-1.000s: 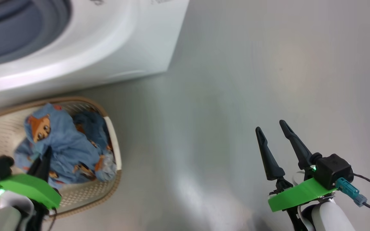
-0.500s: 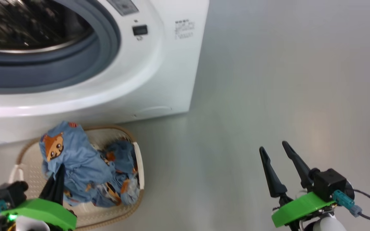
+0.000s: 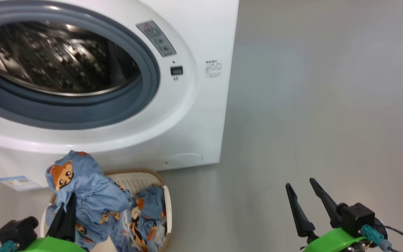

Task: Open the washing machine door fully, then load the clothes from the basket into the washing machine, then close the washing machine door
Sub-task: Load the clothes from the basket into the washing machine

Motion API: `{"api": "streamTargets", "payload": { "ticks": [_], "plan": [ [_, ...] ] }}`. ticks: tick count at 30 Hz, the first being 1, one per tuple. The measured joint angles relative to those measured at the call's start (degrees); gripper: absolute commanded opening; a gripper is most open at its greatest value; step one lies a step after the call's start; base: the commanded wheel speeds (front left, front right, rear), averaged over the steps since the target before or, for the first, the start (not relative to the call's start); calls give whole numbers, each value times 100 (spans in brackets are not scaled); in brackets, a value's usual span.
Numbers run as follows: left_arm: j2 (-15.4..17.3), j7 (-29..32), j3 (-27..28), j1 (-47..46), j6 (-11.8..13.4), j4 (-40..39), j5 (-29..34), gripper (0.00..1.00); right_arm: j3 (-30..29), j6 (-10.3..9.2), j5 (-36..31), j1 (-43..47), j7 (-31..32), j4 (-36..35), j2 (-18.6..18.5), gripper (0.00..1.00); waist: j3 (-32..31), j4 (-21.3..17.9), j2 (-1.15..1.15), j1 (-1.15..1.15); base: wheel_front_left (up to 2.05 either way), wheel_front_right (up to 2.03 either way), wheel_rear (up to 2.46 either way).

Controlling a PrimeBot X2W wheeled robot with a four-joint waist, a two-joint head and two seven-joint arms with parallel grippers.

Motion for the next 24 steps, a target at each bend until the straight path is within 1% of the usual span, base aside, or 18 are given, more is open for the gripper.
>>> {"api": "streamTargets", "payload": {
  "ticks": [7,14,19,24],
  "plan": [
    [-226,0,316,322,0,-444,535,0,-105,0,-55,189,0,53,0,100,-502,98,0,0,0,0,0],
    [-423,0,601,703,0,-678,910,0,-127,0,-88,281,0,79,2,100,-924,138,0,0,0,0,0],
    [-556,0,799,823,0,-787,1129,0,-158,0,-97,320,0,59,4,100,-1134,79,0,0,0,0,0],
    [-650,0,936,835,0,-815,1223,0,-212,0,-93,327,0,38,3,100,-1188,-4,0,0,0,0,0]
  ]
}}
